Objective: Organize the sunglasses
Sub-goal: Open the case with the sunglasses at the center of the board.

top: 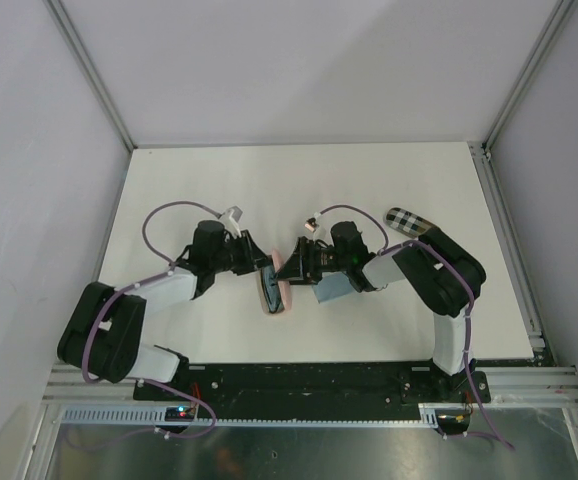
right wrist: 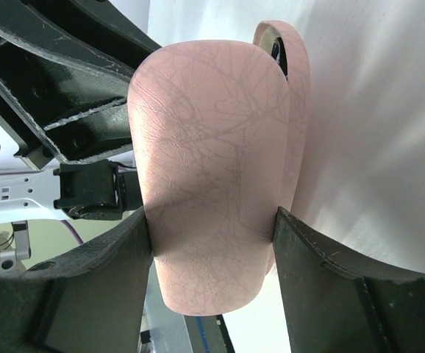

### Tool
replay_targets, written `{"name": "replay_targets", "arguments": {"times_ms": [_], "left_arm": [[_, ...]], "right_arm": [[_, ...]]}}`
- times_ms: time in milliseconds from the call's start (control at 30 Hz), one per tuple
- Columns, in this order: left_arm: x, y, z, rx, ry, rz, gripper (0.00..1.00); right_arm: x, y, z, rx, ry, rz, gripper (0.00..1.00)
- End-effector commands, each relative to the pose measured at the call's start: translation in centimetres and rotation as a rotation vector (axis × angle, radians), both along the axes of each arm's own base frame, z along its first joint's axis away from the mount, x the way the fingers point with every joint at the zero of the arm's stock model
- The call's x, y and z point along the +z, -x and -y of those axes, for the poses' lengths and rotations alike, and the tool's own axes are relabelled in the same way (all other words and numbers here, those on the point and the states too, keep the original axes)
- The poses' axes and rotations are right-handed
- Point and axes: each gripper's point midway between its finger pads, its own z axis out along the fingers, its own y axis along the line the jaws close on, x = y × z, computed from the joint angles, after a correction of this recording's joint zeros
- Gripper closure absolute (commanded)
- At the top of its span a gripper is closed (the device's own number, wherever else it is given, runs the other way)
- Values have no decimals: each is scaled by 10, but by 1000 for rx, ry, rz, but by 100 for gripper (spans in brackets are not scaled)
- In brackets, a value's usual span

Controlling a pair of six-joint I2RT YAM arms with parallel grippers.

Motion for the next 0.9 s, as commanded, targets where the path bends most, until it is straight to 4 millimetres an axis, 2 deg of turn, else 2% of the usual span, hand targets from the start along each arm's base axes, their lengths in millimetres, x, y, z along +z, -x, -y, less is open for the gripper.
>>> {"name": "replay_targets", "arguments": {"times_ms": [0, 367, 567, 867], "left_arm": [[10, -9, 13, -18, 34, 23, 73], [-6, -3, 12, -28, 5, -22, 76], [-6, -3, 2, -2, -49, -26, 72], [-6, -3, 2, -6, -70, -38, 68]], "right_arm": [[-1, 0, 0, 9, -13, 23, 53], [1, 1, 0, 13, -17, 29, 53], [0, 0, 0, 12, -18, 29, 53], [-2, -1, 0, 12, -18, 29, 53]]}}
